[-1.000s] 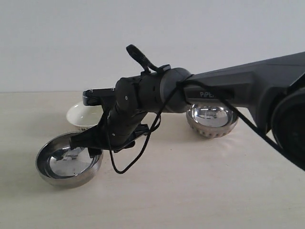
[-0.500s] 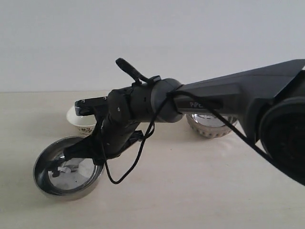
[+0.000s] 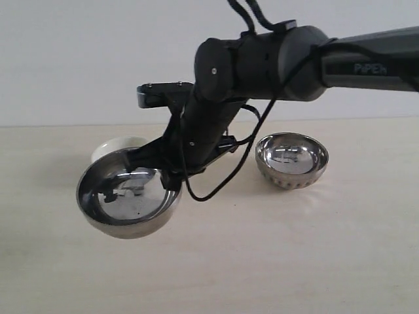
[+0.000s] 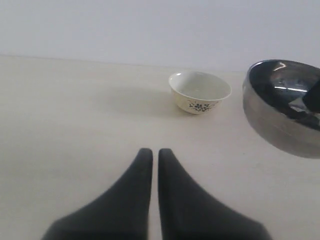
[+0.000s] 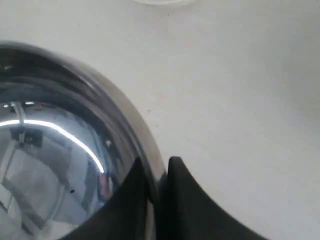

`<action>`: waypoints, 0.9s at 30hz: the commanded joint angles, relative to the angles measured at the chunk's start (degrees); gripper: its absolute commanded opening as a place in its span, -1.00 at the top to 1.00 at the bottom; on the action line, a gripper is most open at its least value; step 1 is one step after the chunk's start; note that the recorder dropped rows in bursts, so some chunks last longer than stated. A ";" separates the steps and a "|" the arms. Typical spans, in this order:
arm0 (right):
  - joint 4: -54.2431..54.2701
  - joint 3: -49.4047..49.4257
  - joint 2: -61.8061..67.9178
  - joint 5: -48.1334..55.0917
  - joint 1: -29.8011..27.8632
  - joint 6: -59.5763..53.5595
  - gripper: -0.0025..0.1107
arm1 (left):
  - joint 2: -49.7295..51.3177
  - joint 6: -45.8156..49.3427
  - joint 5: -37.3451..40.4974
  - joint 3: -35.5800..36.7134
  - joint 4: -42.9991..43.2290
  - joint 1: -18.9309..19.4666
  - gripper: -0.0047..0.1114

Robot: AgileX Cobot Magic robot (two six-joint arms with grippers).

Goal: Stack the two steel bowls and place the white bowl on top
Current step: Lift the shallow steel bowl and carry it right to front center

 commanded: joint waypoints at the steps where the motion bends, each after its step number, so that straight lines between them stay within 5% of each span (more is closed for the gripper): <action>1: 9.64 6.31 -3.12 -0.85 -4.03 -8.99 0.96 | -0.15 -0.05 -0.16 0.22 0.10 0.15 0.85; 8: 15.95 16.98 -4.17 -6.61 -7.07 -15.78 0.96 | -0.15 -0.05 -0.16 0.22 0.10 0.15 0.85; 27: 10.47 19.96 -4.04 -11.10 -7.85 -12.01 0.96 | -0.15 -0.05 -0.16 0.22 0.10 0.15 0.85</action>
